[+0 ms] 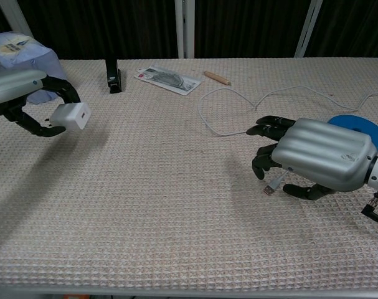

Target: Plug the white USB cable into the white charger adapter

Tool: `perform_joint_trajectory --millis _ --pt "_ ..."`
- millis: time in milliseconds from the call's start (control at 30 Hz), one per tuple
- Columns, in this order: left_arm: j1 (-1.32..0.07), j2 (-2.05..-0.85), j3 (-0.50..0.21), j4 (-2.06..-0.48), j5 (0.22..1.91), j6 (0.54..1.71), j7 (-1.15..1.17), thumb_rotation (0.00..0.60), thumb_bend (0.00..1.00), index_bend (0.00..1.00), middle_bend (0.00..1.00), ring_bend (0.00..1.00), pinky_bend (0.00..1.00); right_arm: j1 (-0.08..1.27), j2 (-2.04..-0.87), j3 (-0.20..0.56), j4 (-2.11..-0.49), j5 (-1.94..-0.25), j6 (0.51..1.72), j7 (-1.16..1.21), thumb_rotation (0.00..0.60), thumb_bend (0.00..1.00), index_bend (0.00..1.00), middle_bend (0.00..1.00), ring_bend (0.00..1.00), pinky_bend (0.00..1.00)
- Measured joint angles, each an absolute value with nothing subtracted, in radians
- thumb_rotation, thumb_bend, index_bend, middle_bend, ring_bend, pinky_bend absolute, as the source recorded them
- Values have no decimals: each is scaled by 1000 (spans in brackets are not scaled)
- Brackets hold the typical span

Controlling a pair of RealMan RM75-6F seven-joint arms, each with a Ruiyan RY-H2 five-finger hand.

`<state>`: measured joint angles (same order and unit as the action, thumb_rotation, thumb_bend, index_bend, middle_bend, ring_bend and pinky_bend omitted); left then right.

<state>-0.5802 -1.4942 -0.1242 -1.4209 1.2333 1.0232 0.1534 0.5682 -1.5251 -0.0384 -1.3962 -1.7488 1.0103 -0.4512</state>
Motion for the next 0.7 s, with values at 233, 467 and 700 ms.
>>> perform_joint_trajectory --millis 233,467,700 --pt "-579 -1494 -123 -1417 1234 1021 147 600 397 429 386 185 126 574 -1529 -40 -1404 -1727 1000 -462 600 280 385 376 52 0" --pt "-580 -1495 -123 -1412 1237 1019 141 600 396 429 386 185 125 574 -1530 -42 -1405 -1720 1013 -465 600 280 392 390 55 0" --pt "-578 -1495 -122 -1409 1236 1016 136 600 396 429 383 185 125 577 -1539 -45 -1400 -1716 1017 -470 600 280 403 398 55 0"
